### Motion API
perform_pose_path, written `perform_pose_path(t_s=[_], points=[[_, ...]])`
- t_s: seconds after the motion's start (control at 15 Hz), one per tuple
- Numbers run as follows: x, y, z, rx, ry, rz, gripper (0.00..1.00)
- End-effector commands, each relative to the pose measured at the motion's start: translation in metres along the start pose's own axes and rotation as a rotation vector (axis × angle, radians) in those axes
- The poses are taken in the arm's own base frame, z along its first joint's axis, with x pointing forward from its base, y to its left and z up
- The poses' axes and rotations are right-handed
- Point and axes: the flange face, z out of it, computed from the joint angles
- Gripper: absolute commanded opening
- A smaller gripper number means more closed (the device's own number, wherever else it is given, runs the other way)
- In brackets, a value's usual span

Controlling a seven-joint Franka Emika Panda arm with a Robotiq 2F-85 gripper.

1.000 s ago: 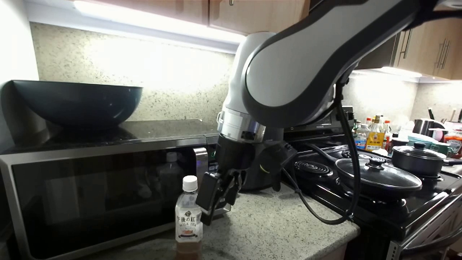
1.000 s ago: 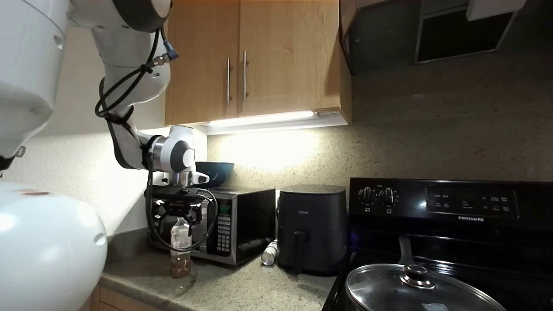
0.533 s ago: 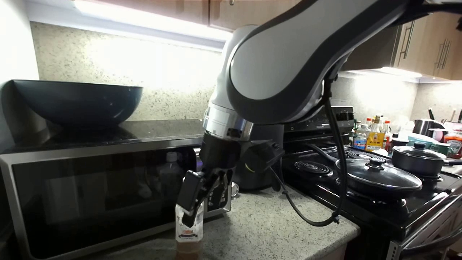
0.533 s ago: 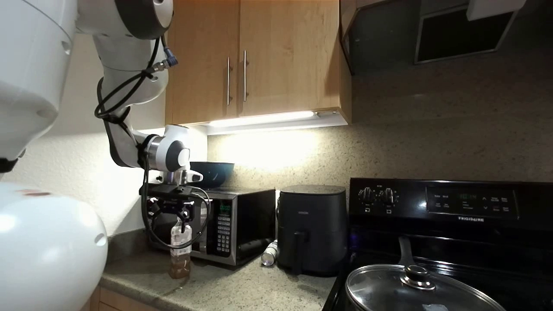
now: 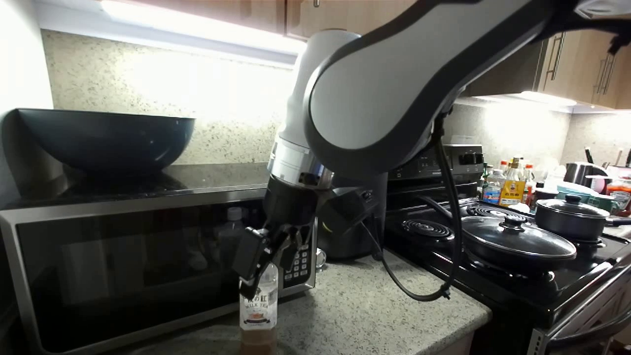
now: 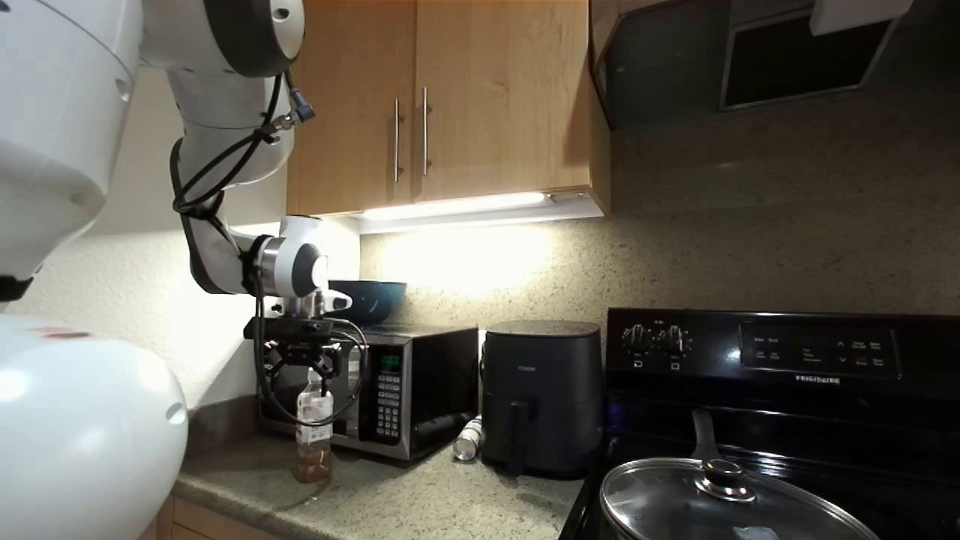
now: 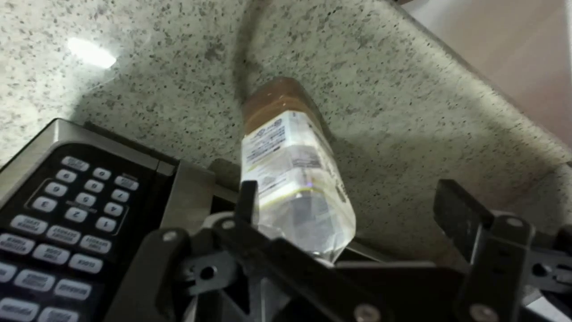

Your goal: Pick up the bottle and put it on top of the microwave

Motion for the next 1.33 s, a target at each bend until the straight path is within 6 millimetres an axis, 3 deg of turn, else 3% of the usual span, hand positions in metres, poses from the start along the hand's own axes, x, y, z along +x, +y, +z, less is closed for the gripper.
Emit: perform_pose_path(t_s=[0.0,0.47,1.0,1.27], points=[[0.002,-0.001,-0.005,-0.099,0.092,0.073,1.0],[0.005,-0.008,-0.004,-0.114,0.078,0.106,1.0],[0.017,0.007,0.003,-0.175,0.125,0.044,1.0],[0.016,0.006,0.004,-0.144,0.109,0.043,1.0]])
